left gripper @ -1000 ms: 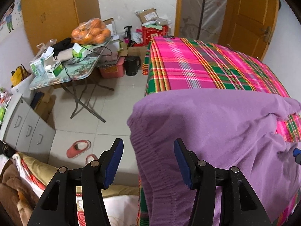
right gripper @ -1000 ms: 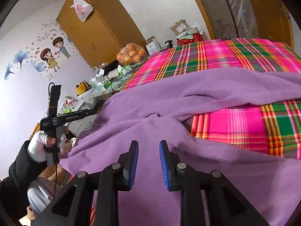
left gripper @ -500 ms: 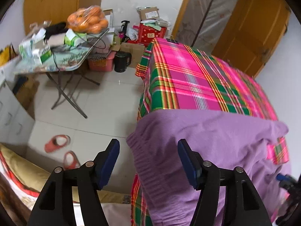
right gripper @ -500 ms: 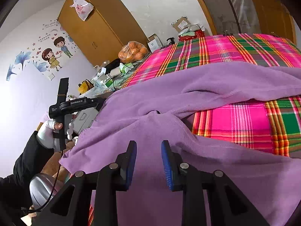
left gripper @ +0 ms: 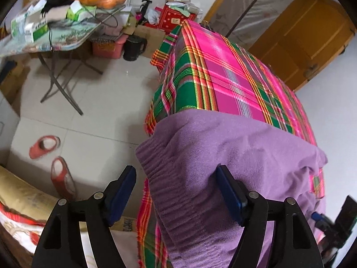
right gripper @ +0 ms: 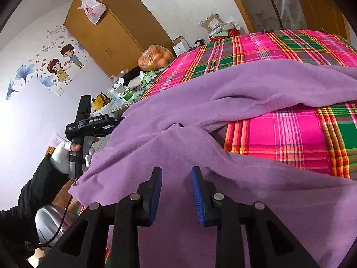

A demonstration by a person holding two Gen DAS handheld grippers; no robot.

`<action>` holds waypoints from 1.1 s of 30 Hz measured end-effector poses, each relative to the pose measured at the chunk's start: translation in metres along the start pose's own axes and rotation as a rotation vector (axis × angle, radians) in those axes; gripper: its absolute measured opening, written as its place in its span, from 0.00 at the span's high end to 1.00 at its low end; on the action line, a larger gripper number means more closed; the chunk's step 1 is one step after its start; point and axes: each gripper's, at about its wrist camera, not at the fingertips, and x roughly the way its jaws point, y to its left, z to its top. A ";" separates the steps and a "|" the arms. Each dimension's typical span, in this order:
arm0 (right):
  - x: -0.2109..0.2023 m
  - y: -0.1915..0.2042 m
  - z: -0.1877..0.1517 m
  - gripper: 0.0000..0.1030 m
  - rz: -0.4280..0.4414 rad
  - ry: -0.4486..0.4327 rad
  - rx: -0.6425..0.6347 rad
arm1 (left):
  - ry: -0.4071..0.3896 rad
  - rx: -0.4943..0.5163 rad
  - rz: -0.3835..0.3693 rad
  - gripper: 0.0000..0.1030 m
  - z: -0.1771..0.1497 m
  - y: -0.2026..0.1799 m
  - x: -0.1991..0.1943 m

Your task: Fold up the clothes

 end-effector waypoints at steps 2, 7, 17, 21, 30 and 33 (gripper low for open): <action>0.002 0.000 0.000 0.73 0.002 0.004 0.006 | 0.001 -0.017 -0.012 0.29 0.001 0.002 -0.002; 0.003 0.002 -0.001 0.73 -0.002 0.007 0.009 | -0.048 0.034 0.006 0.76 0.005 -0.012 -0.017; 0.000 0.008 -0.004 0.73 -0.030 0.012 -0.001 | -0.168 0.125 0.058 0.70 0.032 -0.019 -0.027; 0.000 0.012 -0.007 0.73 -0.028 0.011 -0.005 | -0.131 0.049 0.070 0.60 0.027 0.012 -0.019; 0.000 0.019 -0.010 0.73 -0.032 0.003 -0.003 | -0.187 0.072 -0.023 0.52 0.009 -0.003 -0.076; -0.004 0.017 -0.010 0.73 -0.053 -0.012 0.008 | -0.108 0.253 -0.086 0.52 -0.019 -0.051 -0.075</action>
